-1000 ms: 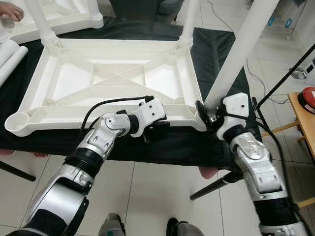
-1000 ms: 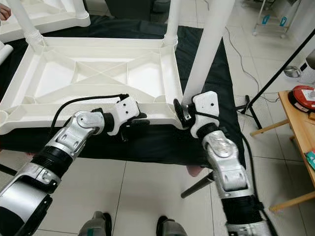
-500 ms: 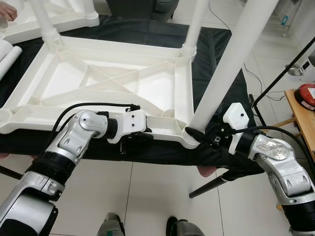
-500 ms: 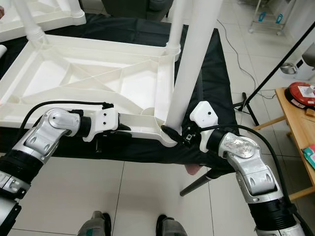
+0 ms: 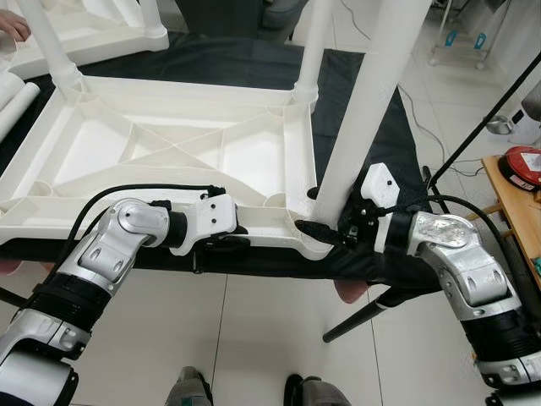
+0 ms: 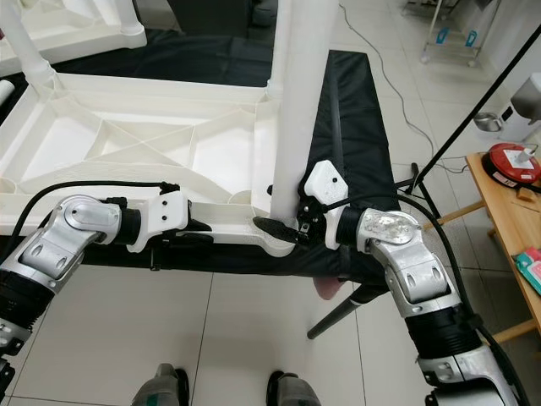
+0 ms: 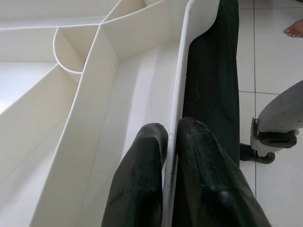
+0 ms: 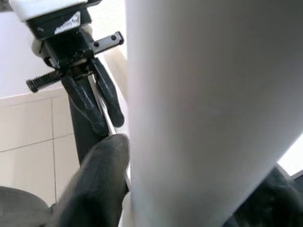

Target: Building children table

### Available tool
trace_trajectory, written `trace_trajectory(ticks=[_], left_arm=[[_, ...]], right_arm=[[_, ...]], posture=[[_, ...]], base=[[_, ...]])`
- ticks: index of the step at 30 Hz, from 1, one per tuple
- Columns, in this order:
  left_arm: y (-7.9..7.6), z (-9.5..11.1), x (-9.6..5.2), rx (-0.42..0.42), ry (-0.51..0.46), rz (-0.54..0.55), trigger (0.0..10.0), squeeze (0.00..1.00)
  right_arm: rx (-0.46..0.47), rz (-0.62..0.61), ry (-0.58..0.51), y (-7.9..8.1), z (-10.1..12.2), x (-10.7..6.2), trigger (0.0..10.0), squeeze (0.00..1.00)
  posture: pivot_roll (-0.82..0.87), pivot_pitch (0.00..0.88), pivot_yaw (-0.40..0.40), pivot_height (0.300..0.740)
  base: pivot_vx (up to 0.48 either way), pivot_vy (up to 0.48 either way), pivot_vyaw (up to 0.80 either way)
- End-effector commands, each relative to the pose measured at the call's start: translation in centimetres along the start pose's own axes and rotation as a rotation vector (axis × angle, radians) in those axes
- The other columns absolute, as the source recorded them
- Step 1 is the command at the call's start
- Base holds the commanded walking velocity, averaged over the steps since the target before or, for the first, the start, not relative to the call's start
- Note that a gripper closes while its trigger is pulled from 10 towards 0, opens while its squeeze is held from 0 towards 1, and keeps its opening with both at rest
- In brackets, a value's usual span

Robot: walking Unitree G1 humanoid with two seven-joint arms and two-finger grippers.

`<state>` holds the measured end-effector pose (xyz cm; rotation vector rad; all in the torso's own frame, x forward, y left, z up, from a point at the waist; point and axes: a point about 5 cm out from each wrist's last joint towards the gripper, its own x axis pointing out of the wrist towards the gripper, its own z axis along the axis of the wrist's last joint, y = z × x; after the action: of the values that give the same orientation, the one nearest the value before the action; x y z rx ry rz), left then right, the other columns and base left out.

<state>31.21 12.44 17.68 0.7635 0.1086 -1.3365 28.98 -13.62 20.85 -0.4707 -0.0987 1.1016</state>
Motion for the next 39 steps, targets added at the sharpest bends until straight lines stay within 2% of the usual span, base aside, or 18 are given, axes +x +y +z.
trace_trajectory(ticks=[1,3,5,7,9,10,12,16,17,18,19,20,23,25,33,34,35,39], left_arm=[[-0.7,0.9,1.0,0.014,-0.054,-0.087,10.0,0.0],[-0.7,0.9,1.0,0.014,-0.054,-0.087,10.0,0.0],[-0.5,1.1,1.2,0.011,-0.065,-0.068,10.0,0.0],[-0.5,1.1,1.2,0.011,-0.065,-0.068,10.0,0.0],[0.0,1.6,1.6,0.008,-0.084,-0.042,10.0,0.0],[0.0,1.6,1.6,0.008,-0.084,-0.042,10.0,0.0],[0.5,2.1,2.1,0.011,-0.104,-0.03,10.0,0.0],[0.7,2.4,2.3,0.012,-0.114,-0.028,10.0,0.0],[0.9,2.7,2.6,0.013,-0.127,-0.029,10.0,0.0],[1.1,3.1,3.1,0.016,-0.142,-0.03,10.0,0.0],[1.1,3.1,3.1,0.016,-0.142,-0.03,10.0,0.0],[1.6,3.9,3.9,0.024,-0.168,-0.036,10.0,0.0],[1.9,4.4,4.4,0.027,-0.179,-0.036,10.0,0.0],[2.2,4.9,5.0,0.032,-0.192,-0.041,10.0,0.0],[2.6,5.0,5.8,0.031,-0.172,-0.006,10.0,0.0],[2.8,4.5,5.7,0.024,-0.148,0.017,10.0,1.0],[3.1,3.9,5.3,0.011,-0.123,0.044,10.0,1.0],[3.4,3.4,4.5,0.008,-0.108,0.048,10.0,1.0]], right_arm=[[0.036,0.076,0.025,1.7,-0.9,1.4,0.4,0.0],[0.036,0.076,0.025,1.7,-0.9,1.4,0.4,0.0],[0.085,-0.04,0.076,1.7,-2.4,1.6,0.0,0.0],[0.085,-0.04,0.076,1.7,-2.4,1.6,0.0,0.0],[0.138,-0.253,0.167,1.2,-4.4,1.7,0.0,0.0],[0.138,-0.253,0.167,1.2,-4.4,1.7,0.0,0.0],[0.176,-0.442,0.242,0.9,-5.8,1.4,0.0,0.0],[0.19,-0.536,0.277,0.7,-6.4,1.2,0.0,0.0],[0.206,-0.636,0.309,0.7,-6.8,1.0,0.0,0.0],[0.24,-0.757,0.341,0.8,-7.2,0.7,0.0,0.0],[0.24,-0.757,0.341,0.8,-7.2,0.7,0.0,0.0],[0.294,-0.984,0.399,1.3,-7.9,0.0,0.0,0.0],[0.317,-1.087,0.429,1.8,-8.2,-0.3,0.0,0.0],[0.342,-1.243,0.462,2.5,-8.6,-0.8,0.0,0.0],[0.392,-1.237,0.39,3.1,-7.8,0.3,0.0,0.0],[0.391,-1.224,0.372,2.9,-7.6,0.4,9.1,0.0],[0.381,-1.241,0.361,2.5,-7.3,0.3,10.0,0.0],[0.381,-1.251,0.353,2.2,-7.2,0.2,10.0,0.0]], posture=[[0.16,0.168,-0.036,0.74],[0.16,0.168,-0.036,0.74],[0.15,0.174,-0.035,0.74],[0.15,0.174,-0.035,0.74],[0.15,0.174,-0.035,0.74],[0.15,0.174,-0.035,0.74],[0.15,0.174,-0.035,0.74],[0.15,0.174,-0.035,0.74],[0.15,0.179,-0.037,0.74],[0.15,0.179,-0.037,0.74],[0.15,0.179,-0.037,0.74],[0.14,0.181,-0.034,0.74],[0.14,0.181,-0.032,0.74],[0.13,0.182,-0.024,0.74],[0.13,0.182,-0.018,0.74],[0.13,0.182,-0.018,0.74],[0.13,0.182,-0.018,0.74],[0.13,0.182,-0.018,0.74]], base=[[0.0,0.0,0.0],[0.0,0.0,0.0],[0.0,0.0,0.0],[0.0,0.0,0.0],[0.0,0.0,0.0],[0.0,0.0,0.0],[0.0,0.0,0.0],[0.0,0.0,0.0],[0.0,0.0,0.0],[0.0,0.0,0.0],[0.0,0.0,0.0],[0.0,0.0,0.0],[0.0,0.0,0.0],[0.0,0.0,0.0],[0.0,0.0,0.0],[0.0,0.0,0.0],[0.0,0.0,0.0],[0.0,0.0,0.0]])
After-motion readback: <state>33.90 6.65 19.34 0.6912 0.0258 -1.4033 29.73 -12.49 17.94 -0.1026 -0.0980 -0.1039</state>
